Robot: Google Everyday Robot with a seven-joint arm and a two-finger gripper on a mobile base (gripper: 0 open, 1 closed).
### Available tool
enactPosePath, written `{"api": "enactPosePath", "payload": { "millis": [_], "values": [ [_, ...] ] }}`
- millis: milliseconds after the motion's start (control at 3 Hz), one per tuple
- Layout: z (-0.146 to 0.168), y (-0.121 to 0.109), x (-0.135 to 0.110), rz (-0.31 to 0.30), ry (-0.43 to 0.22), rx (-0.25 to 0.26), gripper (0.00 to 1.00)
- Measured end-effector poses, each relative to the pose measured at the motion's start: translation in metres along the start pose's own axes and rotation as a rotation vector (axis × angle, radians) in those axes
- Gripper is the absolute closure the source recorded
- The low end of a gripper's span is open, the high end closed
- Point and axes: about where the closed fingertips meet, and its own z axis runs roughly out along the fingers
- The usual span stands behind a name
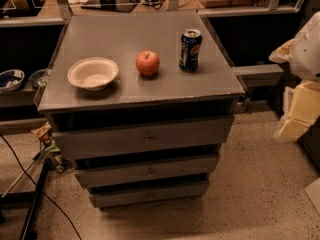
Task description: Open top drawer
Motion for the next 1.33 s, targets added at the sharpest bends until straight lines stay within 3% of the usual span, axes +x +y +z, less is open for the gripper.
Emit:
{"api": "enactPosePath", "payload": {
  "millis": [333, 667, 1000, 1333],
  "values": [
    [0.022, 0.005, -0.016, -0.034, -0.038, -0.046, 0.00],
    [0.036, 0.004, -0.019, -0.039, -0.054, -0.042, 0.00],
    [0.076, 0.002, -0.030, -0.064, -0.066, -0.045, 0.00],
    [0.083, 0.004, -0.032, -0.065, -0.072, -0.053, 0.00]
  ]
}}
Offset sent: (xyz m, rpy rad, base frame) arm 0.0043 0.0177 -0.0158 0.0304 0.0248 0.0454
